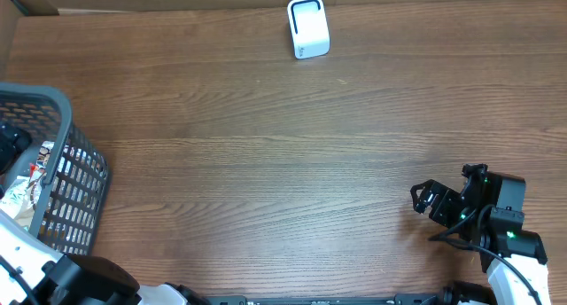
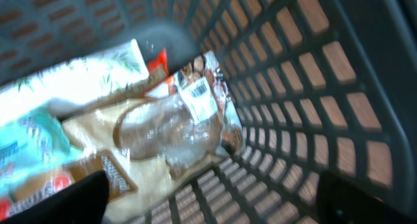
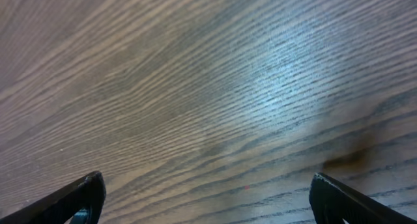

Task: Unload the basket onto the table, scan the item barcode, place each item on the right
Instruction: 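Lower the left gripper into the basket and grasp the clear bread bag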

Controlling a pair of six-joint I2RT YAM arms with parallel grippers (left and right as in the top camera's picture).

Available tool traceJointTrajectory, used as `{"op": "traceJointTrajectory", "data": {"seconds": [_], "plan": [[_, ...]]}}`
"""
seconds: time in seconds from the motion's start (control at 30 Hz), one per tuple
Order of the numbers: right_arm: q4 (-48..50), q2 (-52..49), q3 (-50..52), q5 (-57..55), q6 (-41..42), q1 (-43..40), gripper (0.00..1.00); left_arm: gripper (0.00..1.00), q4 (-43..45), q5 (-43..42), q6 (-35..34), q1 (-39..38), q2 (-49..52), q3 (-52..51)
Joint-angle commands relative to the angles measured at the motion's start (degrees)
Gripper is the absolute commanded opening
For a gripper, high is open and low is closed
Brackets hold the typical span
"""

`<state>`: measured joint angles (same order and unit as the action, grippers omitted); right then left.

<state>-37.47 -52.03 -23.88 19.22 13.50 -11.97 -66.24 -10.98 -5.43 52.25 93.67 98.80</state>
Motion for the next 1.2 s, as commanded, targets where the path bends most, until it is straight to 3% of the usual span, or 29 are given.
{"op": "traceJointTrajectory", "data": {"seconds": [0.0, 0.1, 0.23, 0.53, 1.03, 1.1, 1.13, 1.17], "plan": [[0.28, -1.51, 0.07, -0.33, 0.24, 0.22, 1.0, 0.96, 4.66, -1.31, 8.63, 0.26, -0.02, -5.62], [0.28, -3.17, 0.07, -0.33, 0.24, 0.24, 1.0, 0.99, 9.75, -0.87, 14.67, 0.22, 0.15, -9.29], [0.28, -5.2, 0.09, -0.33, 0.24, 0.24, 1.0, 0.91, 14.75, 3.85, 22.62, 0.24, 1.53, -12.41], [1.16, -7.48, 0.09, -0.33, 0.24, 0.24, 1.0, 0.96, 19.98, 5.2, 34.16, 0.28, 7.96, -12.83], [1.16, -7.48, 0.09, -0.31, 0.24, 0.24, 1.0, 0.9, 17.0, 3.43, 37.16, 0.24, 21.33, -12.83], [1.16, -7.48, 0.09, -0.33, 0.22, 0.24, 1.0, 0.84, 16.22, 3.43, 36.87, 0.24, 22.69, -12.83], [1.16, -7.48, 0.07, -0.33, 0.22, 0.24, 1.0, 0.77, 15.89, 3.43, 36.61, 0.22, 23.19, -12.83], [1.16, -7.48, 0.09, -0.33, 0.24, 0.24, 1.0, 0.64, 15.56, 3.43, 36.37, 0.22, 23.65, -12.83]]}}
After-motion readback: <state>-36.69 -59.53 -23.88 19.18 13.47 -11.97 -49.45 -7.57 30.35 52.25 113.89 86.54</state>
